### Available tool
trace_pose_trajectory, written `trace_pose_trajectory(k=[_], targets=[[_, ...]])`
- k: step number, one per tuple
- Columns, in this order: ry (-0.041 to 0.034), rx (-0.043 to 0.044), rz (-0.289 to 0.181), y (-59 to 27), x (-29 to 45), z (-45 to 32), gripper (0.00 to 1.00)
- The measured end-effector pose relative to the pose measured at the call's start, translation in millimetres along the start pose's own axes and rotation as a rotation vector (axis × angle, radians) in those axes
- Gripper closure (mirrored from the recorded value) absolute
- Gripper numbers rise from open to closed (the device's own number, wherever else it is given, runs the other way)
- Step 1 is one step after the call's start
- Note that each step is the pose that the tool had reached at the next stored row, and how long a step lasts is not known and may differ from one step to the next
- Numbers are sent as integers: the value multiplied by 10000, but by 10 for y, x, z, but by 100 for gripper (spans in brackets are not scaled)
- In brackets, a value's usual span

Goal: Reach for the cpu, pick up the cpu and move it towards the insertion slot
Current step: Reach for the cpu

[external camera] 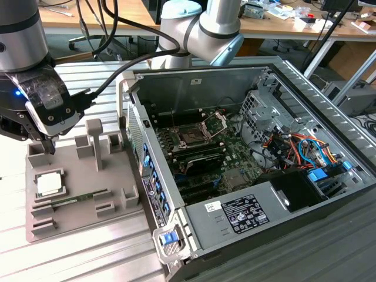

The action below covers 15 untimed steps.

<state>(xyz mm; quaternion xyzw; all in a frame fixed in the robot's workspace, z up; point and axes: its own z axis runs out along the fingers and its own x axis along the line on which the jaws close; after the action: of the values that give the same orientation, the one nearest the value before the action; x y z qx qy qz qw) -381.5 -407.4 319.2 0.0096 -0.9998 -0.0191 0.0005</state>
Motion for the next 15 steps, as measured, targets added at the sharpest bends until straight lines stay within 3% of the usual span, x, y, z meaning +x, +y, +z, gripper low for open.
trace_pose_trajectory(k=[15], targets=[[0,0,0,-1,0,31,90]])
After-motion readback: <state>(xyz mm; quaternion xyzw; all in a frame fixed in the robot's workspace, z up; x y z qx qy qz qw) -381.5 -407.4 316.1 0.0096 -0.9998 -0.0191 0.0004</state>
